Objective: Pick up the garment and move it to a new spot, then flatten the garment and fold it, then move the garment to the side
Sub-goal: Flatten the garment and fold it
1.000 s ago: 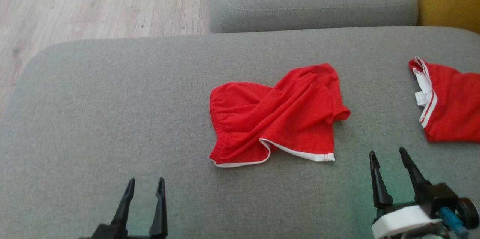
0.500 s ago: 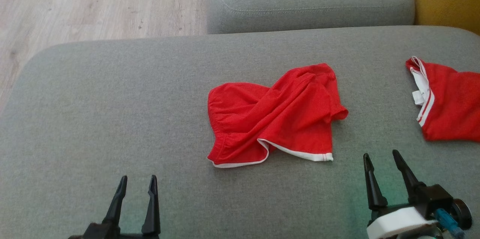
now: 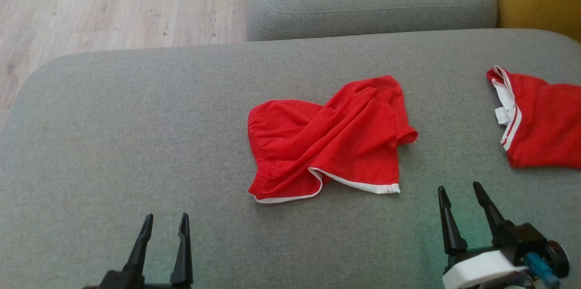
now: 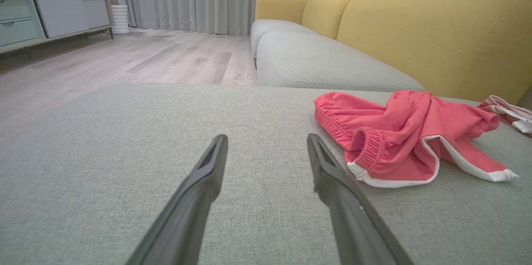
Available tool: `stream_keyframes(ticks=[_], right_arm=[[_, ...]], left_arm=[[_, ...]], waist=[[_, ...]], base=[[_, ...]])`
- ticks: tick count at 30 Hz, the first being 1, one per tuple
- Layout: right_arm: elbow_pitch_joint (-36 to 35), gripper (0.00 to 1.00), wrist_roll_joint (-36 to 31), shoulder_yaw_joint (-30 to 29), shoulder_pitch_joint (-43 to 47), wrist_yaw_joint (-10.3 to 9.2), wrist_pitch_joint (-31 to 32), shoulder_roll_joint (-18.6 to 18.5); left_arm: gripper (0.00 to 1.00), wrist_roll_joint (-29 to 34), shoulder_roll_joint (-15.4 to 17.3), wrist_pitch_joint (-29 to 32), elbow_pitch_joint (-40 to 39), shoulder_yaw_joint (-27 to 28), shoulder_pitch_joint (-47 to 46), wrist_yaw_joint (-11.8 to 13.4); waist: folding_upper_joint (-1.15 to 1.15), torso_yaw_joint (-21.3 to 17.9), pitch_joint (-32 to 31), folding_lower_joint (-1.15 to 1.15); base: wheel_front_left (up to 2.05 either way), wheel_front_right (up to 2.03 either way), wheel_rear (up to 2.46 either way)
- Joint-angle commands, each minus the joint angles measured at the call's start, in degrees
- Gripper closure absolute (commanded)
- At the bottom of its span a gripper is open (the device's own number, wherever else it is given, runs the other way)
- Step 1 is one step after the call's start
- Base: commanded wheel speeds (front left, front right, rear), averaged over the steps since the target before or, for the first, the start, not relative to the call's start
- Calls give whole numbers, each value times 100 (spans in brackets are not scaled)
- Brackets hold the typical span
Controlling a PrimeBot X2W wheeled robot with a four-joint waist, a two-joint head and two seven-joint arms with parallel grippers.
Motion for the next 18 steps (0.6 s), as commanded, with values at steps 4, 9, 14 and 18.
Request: stream_keyframes(ticks=[4,9,14,18], right_arm=[[-189,0,2,149,-254,-5,-55,-28],[-235,0,-7,146,-315,-5,-55,-28],[-347,0,22,169,-372,-5,-55,-28],[-393,0,42,195,-377,-5,-55,-28]], left_arm=[[0,10,-25,-62,-190,157,-213,-22],[0,-12,-26,-62,-212,105,-270,-11],[0,-27,-26,-62,-268,61,-296,8],[0,-34,-26,-62,-289,48,-296,17]], waist=[[0,-7,49,0],[0,-2,88,0],[0,-7,107,0],[0,-17,104,0]], base=[[0,0,0],[0,0,0],[0,0,0],[0,0,0]])
